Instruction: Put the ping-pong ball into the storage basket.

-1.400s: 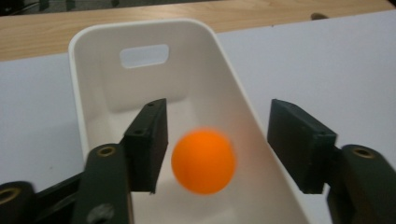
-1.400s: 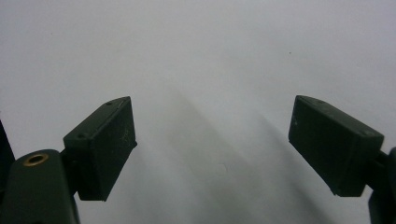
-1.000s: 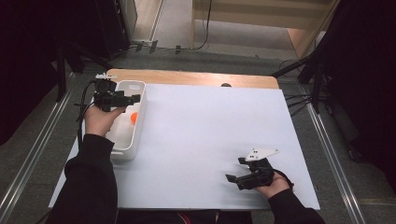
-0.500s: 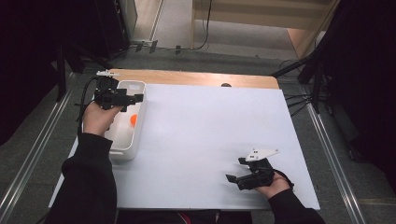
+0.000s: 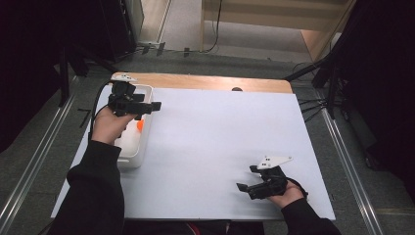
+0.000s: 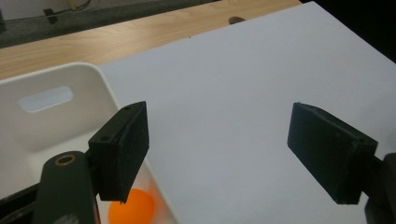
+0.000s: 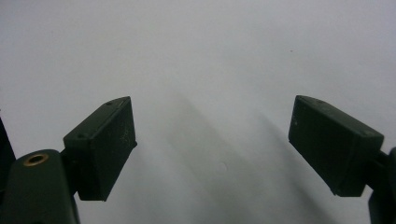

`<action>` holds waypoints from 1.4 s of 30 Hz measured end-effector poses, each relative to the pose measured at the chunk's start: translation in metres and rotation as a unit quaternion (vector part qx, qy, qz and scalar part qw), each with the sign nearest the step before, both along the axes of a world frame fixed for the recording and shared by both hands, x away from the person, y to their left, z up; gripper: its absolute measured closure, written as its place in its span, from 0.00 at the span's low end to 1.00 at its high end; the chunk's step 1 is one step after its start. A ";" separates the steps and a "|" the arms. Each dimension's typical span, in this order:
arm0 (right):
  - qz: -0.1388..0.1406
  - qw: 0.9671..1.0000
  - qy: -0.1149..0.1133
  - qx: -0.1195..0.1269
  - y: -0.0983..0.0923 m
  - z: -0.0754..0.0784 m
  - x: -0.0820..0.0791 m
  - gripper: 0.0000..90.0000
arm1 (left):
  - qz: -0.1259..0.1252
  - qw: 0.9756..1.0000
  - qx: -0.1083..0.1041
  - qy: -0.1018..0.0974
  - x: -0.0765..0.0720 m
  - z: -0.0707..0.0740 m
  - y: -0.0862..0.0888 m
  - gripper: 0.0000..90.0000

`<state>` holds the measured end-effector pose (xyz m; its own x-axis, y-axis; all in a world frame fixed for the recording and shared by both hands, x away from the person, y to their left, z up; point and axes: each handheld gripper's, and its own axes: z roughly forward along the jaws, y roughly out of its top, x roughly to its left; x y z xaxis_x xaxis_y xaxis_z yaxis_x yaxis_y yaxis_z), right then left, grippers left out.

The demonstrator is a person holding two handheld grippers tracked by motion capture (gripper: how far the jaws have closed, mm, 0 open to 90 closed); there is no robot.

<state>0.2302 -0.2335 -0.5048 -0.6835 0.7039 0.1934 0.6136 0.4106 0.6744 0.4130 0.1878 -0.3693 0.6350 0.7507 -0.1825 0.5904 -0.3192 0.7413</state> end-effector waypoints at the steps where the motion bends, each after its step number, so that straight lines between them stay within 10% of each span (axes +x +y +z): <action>1: 0.000 1.000 0.000 0.000 0.000 0.000 0.000 0.15 | -0.004 1.000 -0.004 -0.001 0.000 -0.001 -0.002 0.24; 18: -0.001 1.000 -0.001 0.000 0.000 0.001 -0.001 0.15 | -0.070 0.997 -0.031 0.015 -0.006 -0.008 -0.024 0.24; 42: -0.008 1.000 0.000 0.007 -0.002 0.001 0.000 0.15 | -0.089 0.996 -0.024 0.008 -0.015 -0.018 -0.048 0.24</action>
